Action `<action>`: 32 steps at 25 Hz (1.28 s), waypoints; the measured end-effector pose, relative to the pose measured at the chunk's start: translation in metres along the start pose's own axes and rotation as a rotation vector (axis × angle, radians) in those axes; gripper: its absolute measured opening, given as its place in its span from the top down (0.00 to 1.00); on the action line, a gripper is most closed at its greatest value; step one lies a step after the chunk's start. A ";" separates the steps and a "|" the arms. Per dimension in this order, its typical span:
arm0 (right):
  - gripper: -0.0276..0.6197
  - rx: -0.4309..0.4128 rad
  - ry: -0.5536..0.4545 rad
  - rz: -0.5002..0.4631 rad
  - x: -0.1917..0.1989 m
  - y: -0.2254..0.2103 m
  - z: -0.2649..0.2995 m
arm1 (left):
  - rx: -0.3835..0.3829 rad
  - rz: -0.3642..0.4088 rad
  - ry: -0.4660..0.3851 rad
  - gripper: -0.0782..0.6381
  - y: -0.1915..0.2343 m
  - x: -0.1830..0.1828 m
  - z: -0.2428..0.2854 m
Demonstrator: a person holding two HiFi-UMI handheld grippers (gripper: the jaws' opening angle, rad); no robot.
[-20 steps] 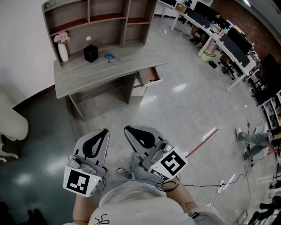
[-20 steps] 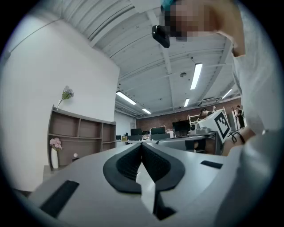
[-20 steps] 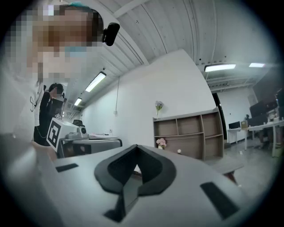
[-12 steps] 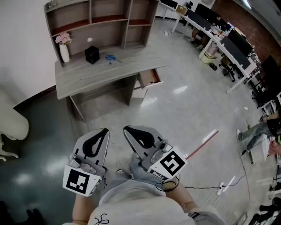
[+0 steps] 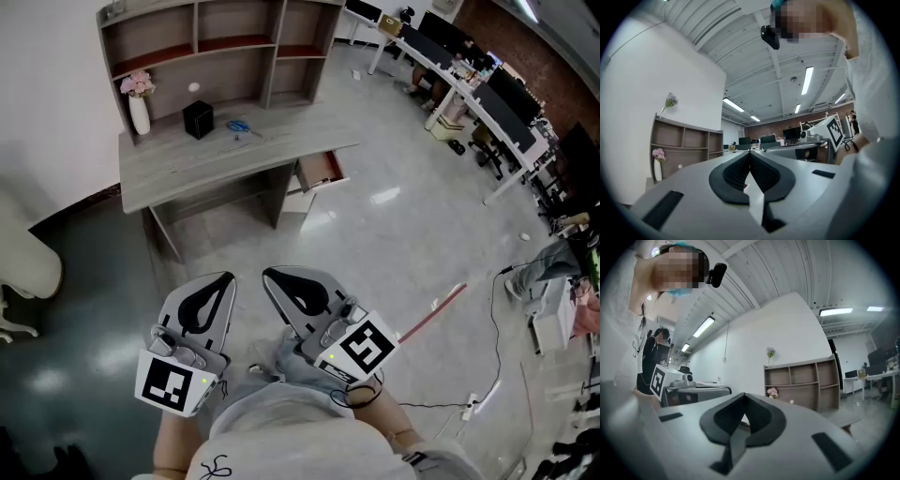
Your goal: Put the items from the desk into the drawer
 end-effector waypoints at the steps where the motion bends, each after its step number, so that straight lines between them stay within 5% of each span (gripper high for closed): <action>1: 0.95 0.003 -0.007 0.013 0.000 -0.001 0.000 | 0.003 -0.006 0.013 0.88 -0.001 0.002 0.000; 10: 0.95 -0.051 0.033 0.032 0.018 -0.034 0.018 | -0.031 -0.019 0.048 0.88 0.018 0.024 0.028; 32: 0.95 -0.249 0.000 0.017 0.020 -0.207 0.098 | -0.194 0.061 0.017 0.88 0.099 0.044 0.193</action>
Point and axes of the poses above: the fingertips, and each gripper's own axes: z forward along the fingers, y to its left, x out of its underside, the point moved 4 cm from there along -z, backward along the fingers, and after that the axes turned 7 degrees about -y, right-handed, at the moved point
